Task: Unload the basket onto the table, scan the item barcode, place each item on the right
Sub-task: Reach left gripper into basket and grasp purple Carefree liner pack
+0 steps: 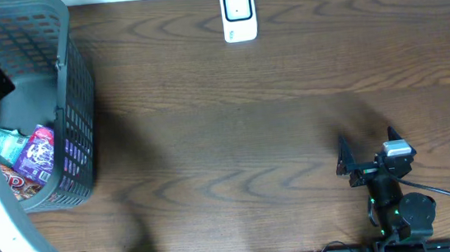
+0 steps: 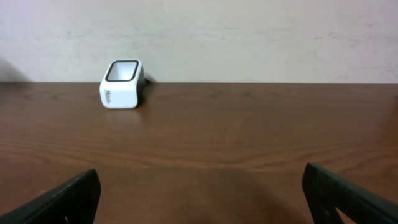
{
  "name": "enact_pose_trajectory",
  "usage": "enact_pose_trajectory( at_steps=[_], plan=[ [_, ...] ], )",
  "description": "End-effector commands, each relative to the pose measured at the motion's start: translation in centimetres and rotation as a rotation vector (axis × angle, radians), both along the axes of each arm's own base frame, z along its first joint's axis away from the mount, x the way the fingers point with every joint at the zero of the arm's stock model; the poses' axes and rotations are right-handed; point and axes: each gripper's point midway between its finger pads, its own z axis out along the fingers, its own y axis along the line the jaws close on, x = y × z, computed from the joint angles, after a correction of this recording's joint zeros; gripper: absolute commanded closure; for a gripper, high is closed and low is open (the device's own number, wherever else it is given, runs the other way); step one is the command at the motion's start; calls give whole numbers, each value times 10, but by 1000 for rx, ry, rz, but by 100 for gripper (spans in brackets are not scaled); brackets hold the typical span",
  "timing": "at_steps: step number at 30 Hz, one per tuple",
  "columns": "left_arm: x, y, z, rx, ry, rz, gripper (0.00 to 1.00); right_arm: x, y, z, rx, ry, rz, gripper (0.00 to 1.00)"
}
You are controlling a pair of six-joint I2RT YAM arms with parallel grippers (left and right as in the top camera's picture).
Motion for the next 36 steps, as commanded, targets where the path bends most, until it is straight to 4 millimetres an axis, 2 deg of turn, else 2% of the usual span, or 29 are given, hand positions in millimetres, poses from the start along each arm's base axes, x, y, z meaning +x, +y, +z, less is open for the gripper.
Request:
enact_pose_trajectory(
  at_steps=[1,7,11,15,27,32,34,36],
  plan=[
    [0,8,-27,-50,77,39,2,0,-2,0,13,1,-8,1],
    [-4,5,-84,-210,195,161,2,0,-2,0,13,1,-7,1],
    [-9,2,-113,-287,245,246,2,0,-2,0,13,1,-7,1],
    [-18,-3,-136,-344,287,317,2,0,-2,0,13,1,-8,1],
    [-45,-21,-207,-387,402,323,2,0,-2,0,13,1,-8,1],
    [-51,-28,-223,-398,424,315,1,0,-2,0,13,1,-8,1],
    [-50,-31,-224,-404,426,307,8,0,-2,0,13,1,-8,1],
    [-49,-33,-224,-403,427,301,20,0,-2,0,13,0,-8,1]
  ],
)
